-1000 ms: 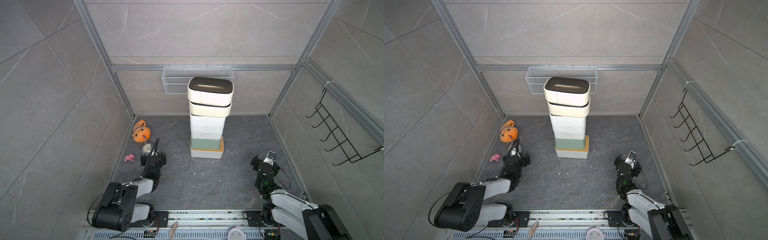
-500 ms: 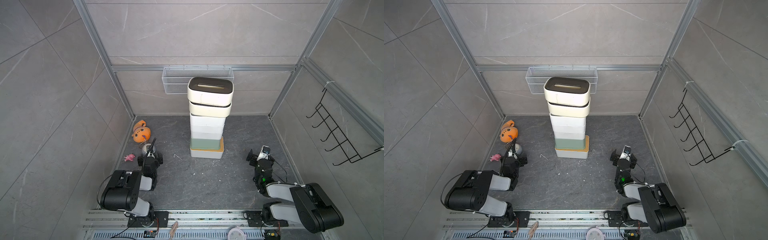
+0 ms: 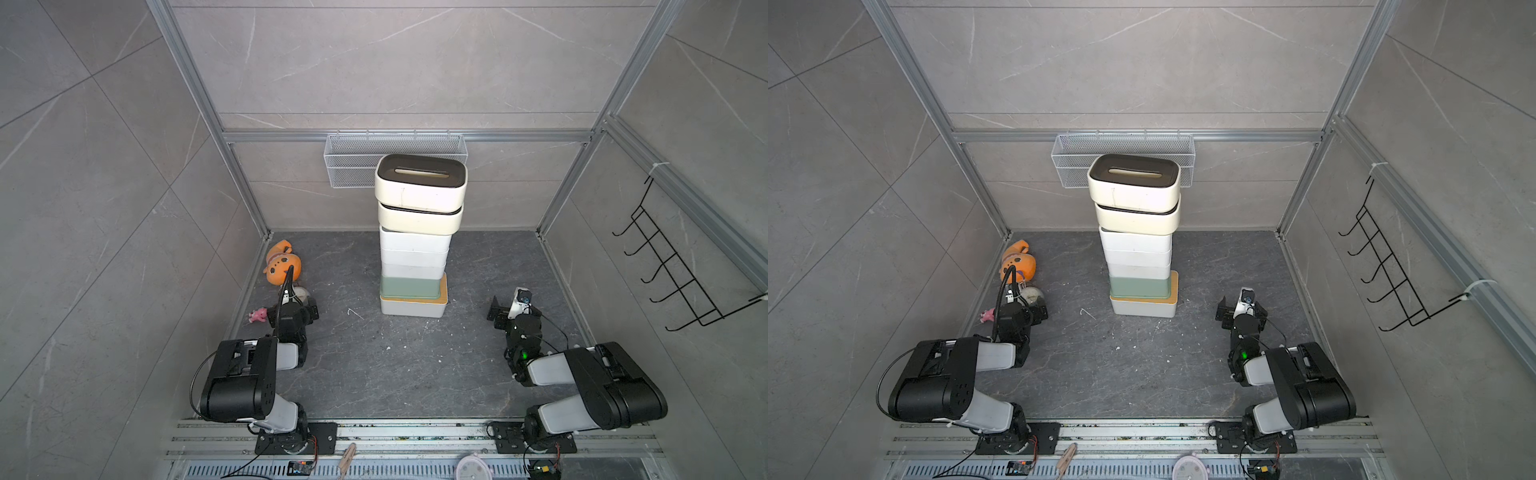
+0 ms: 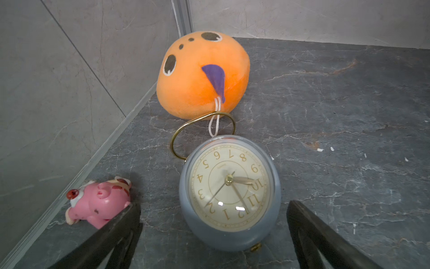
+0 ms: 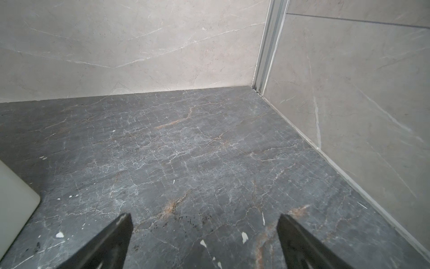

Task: Stack the tissue boxes
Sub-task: Reset both arms

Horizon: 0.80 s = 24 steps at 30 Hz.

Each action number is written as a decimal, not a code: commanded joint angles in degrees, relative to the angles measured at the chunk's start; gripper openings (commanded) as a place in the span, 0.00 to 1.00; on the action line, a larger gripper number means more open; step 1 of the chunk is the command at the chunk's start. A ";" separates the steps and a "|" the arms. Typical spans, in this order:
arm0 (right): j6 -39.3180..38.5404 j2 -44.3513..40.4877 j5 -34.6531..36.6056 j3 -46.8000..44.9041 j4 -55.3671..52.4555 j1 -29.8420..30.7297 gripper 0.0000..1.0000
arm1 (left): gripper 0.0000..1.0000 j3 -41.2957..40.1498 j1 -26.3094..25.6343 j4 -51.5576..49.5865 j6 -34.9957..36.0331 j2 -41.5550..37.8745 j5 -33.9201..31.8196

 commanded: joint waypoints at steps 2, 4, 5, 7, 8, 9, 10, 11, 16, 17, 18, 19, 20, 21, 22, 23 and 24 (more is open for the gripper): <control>-0.95 0.37 -2.86 4.68 -5.45 -0.64 1.00 | 1.00 0.79 0.15 0.39 -1.83 -0.99 1.29; -0.36 0.55 -3.20 7.07 -10.45 -0.90 1.00 | 1.00 0.77 0.15 0.42 -1.75 -1.05 1.30; 0.37 0.20 -5.51 8.07 -12.91 -2.19 1.00 | 1.00 0.76 0.11 0.43 -1.74 -1.05 1.30; 0.77 0.41 -7.03 8.47 -13.46 -3.48 1.00 | 1.00 0.81 0.03 0.43 -1.46 -1.05 1.12; 0.78 0.33 -7.21 8.54 -13.60 -3.53 1.00 | 1.00 0.83 -0.28 0.49 -1.28 -1.00 0.91; 0.73 0.48 -7.15 8.49 -13.30 -3.56 1.00 | 1.00 0.91 -0.60 0.51 -0.89 -0.96 0.50; 0.79 0.36 -7.24 8.56 -13.75 -3.57 1.00 | 1.00 1.10 -1.03 0.24 -0.53 -0.89 0.21; 0.80 0.44 -7.22 8.59 -13.53 -3.56 1.00 | 1.00 0.95 -1.08 0.48 -0.51 -0.83 0.16; 0.62 0.12 -7.24 8.33 -13.38 -3.57 1.00 | 1.00 1.04 -1.08 0.33 -0.64 -0.87 0.29; 0.62 0.17 -7.18 8.32 -13.20 -3.61 1.00 | 1.00 1.03 -1.08 0.25 -0.60 -0.92 0.30; 0.62 0.18 -7.20 8.27 -13.34 -3.65 1.00 | 1.00 1.04 -1.08 0.33 -0.62 -0.87 0.32; 0.62 0.18 -7.23 8.26 -13.25 -3.57 1.00 | 1.00 1.07 -1.12 0.33 -0.63 -0.87 0.32; 0.62 0.18 -7.21 8.25 -13.31 -3.54 1.00 | 1.00 1.06 -1.07 0.34 -0.57 -0.87 0.37; 0.62 0.17 -7.24 8.32 -13.25 -3.55 1.00 | 1.00 1.03 -1.08 0.34 -0.58 -0.88 0.39; 0.62 0.18 -7.20 8.30 -13.29 -3.57 1.00 | 1.00 1.06 -1.08 0.23 -0.63 -0.89 0.26; 0.62 0.18 -7.22 8.29 -13.25 -3.53 1.00 | 1.00 1.02 -1.08 0.34 -0.55 -0.89 0.25; 0.62 0.18 -7.24 8.31 -13.26 -3.59 1.00 | 1.00 1.04 -1.08 0.39 -0.51 -0.87 0.23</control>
